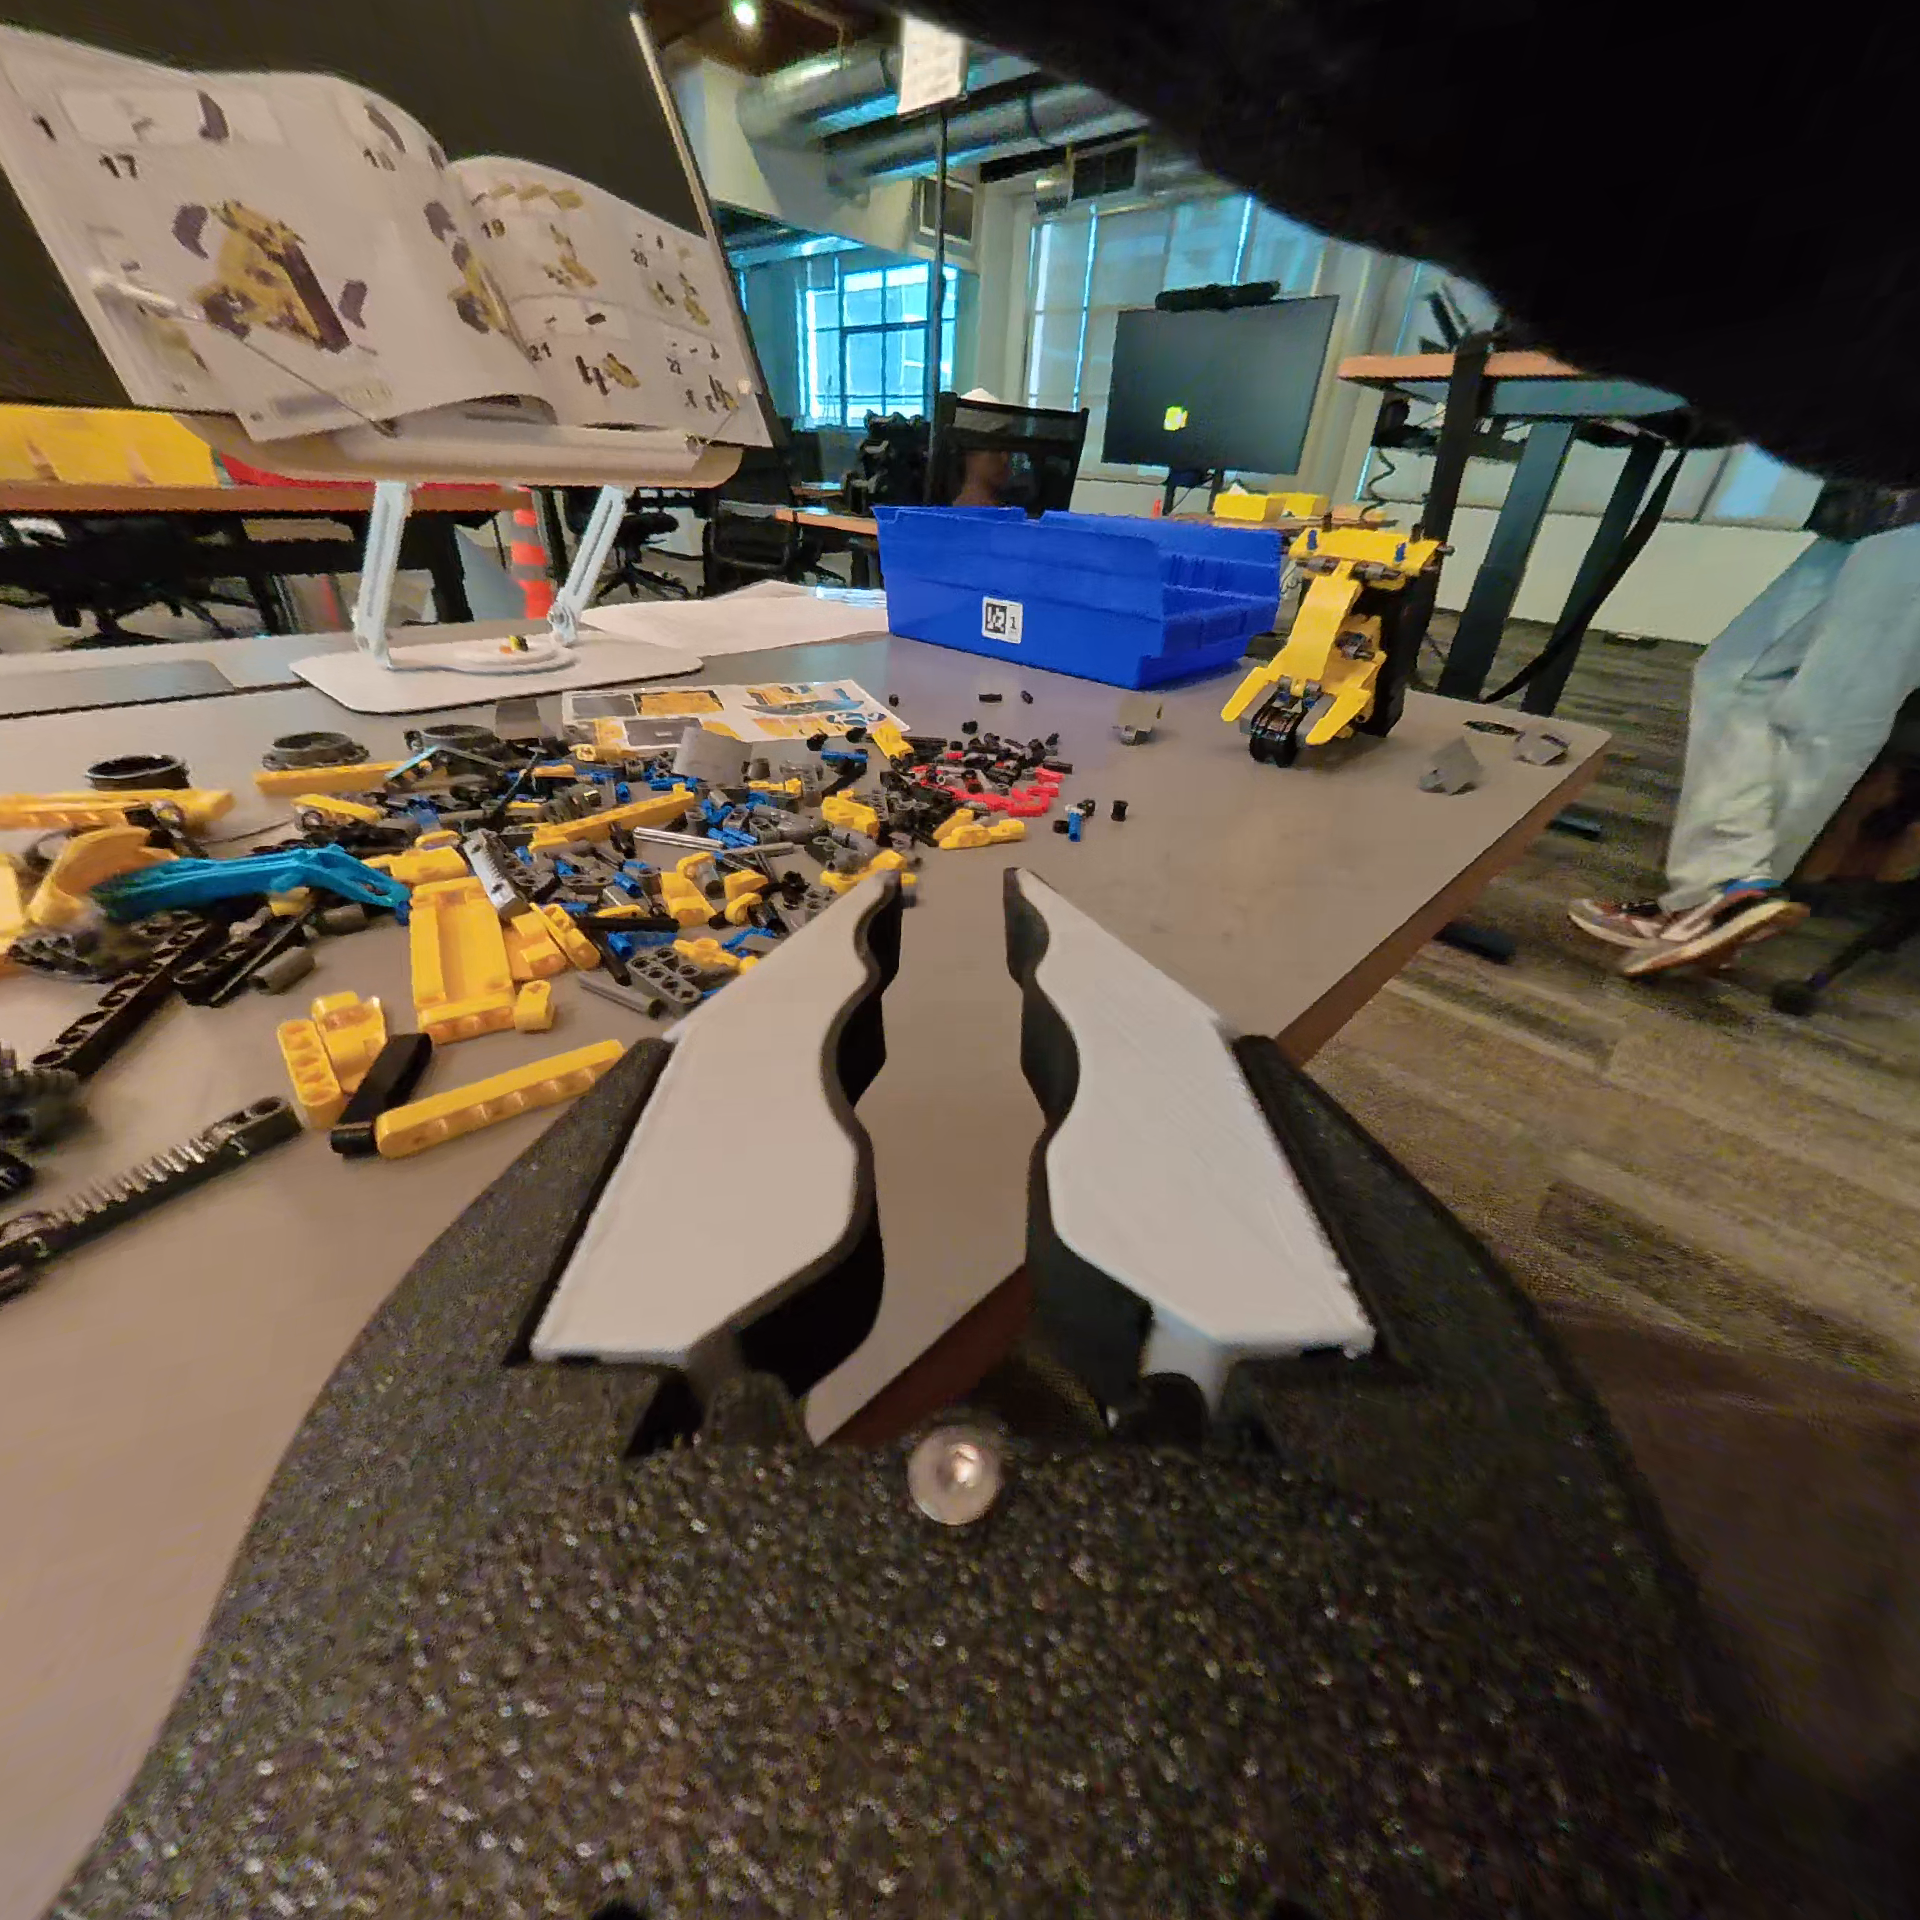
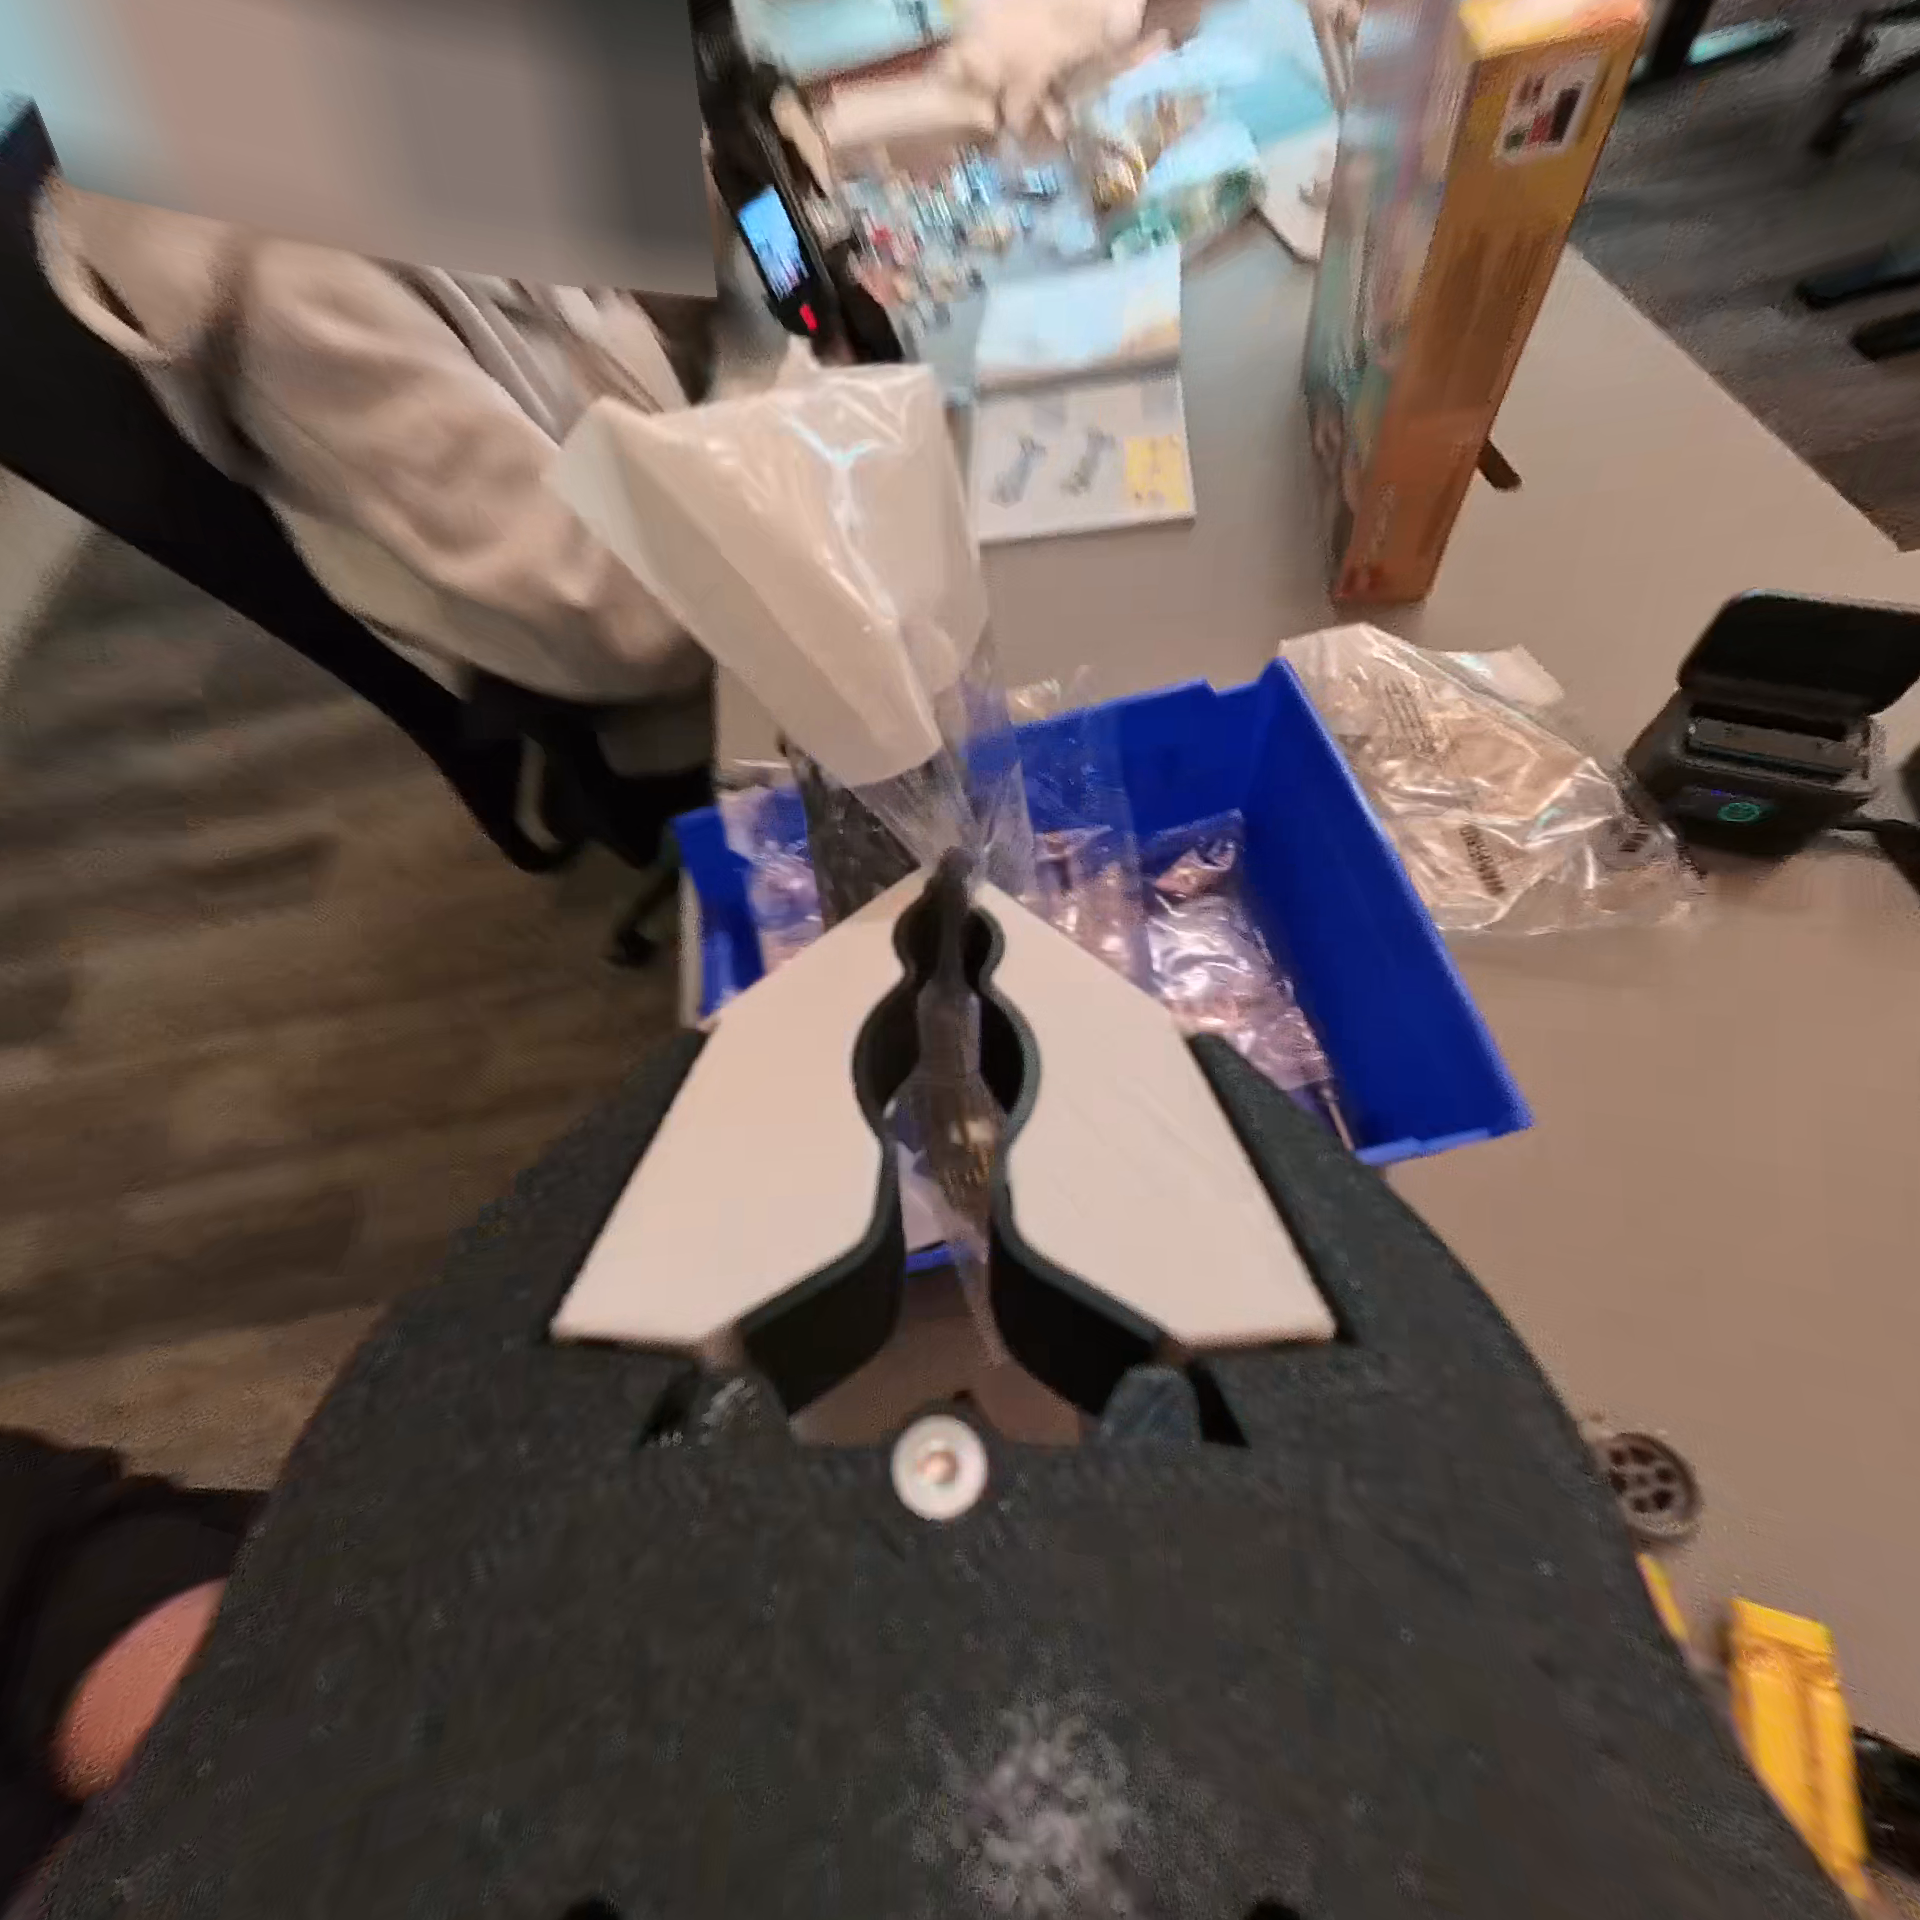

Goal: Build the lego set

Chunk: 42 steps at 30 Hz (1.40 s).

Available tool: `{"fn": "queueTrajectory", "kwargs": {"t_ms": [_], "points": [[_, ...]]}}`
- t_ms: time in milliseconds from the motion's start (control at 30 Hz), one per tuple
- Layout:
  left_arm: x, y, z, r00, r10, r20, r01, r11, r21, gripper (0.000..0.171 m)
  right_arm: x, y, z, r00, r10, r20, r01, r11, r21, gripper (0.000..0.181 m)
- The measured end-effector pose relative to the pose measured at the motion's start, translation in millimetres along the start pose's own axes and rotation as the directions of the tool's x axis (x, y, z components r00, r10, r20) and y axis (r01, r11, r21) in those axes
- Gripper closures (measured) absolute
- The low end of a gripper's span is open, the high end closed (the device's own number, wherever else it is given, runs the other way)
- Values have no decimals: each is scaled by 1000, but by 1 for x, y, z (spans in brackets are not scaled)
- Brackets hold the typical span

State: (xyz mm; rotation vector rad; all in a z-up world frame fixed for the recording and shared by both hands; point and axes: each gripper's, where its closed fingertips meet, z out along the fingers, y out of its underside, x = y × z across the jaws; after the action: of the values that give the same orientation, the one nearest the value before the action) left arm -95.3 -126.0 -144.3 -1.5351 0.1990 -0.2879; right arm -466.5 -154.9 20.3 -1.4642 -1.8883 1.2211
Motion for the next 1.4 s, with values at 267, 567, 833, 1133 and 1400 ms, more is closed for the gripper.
{"fn": "queueTrajectory", "kwargs": {"t_ms": [267, 567, 833, 1133, 1400], "points": [[-2, 4, 5, 998, -65, -23, 65, 998, -4, 153, -13, 8, -144, 960, 203, 191, -250, 929, 272, 181], [14, 20, 11, 997, -55, -62, 52, 997, -59, 153, 12, 70, -251, 944, 305, 126, -330, 855, 400, 181], [38, 31, 16, 986, -46, -161, 30, 995, -98, 153, 9, 201, -332, 893, 448, -42, -357, 762, 540, 181], [88, 35, 31, 948, -23, -317, -9, 995, -98, 153, 29, 229, -342, 848, 499, -178, -347, 777, 525, 181], [146, 50, 56, 873, -18, -487, -60, 988, -144, 154, 14, 76, -179, 968, 222, -119, -165, 915, 369, 179]]}}
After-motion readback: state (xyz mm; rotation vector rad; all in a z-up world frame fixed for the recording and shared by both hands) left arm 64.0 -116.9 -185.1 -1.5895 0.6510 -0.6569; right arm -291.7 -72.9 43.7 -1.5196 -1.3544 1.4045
